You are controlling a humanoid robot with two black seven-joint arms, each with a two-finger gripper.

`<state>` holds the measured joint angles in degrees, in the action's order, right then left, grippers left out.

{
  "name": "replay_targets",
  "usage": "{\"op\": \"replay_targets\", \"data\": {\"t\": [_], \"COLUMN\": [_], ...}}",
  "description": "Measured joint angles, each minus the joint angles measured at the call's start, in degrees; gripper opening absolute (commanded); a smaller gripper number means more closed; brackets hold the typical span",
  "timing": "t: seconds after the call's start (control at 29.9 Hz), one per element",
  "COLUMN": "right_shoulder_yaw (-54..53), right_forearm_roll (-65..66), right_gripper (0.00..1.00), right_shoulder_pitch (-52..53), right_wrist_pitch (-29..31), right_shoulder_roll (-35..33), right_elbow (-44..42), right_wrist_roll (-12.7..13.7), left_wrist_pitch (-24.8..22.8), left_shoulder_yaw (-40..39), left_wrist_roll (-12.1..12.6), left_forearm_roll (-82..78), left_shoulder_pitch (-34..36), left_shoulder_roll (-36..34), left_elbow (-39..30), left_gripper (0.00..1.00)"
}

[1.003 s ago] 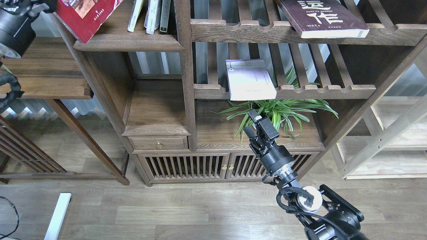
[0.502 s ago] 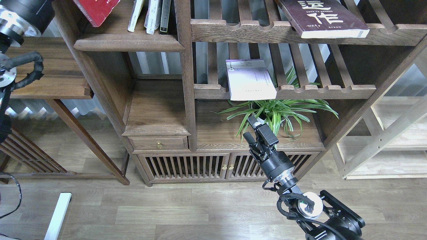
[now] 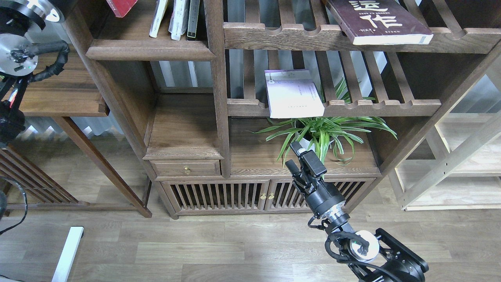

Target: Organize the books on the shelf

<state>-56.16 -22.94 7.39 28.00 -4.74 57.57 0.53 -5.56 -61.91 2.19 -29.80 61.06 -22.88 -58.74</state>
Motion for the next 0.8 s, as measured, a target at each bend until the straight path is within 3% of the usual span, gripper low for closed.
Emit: {"op": "replay_targets", "data": {"t": [0.57, 0.8], "right_shoulder_yaw": [0.00, 0.00], "right_forearm_roll": [0.00, 0.08], "right_gripper": [0.94, 0.94], "right_shoulder_pitch": [-0.03, -0.09], "right_wrist_pitch": [0.00, 0.00], "right_shoulder_roll": [0.53, 0.53], "right_elbow": [1.53, 1.88], "right_wrist_roll": [-0.08, 0.00], "left_wrist_pitch": [-0.29, -0.33], "left_shoulder_yaw": [4.47, 5.30], "left_wrist_roll": [-2.08, -2.43], "left_forearm_roll": [0.01, 0.02], "left_shoulder_pitch": [5.35, 5.73], "left_shoulder_roll": [2.83, 3.43], "left_elbow": [10.47, 11.56], "left_gripper": [0.08, 0.09]}}
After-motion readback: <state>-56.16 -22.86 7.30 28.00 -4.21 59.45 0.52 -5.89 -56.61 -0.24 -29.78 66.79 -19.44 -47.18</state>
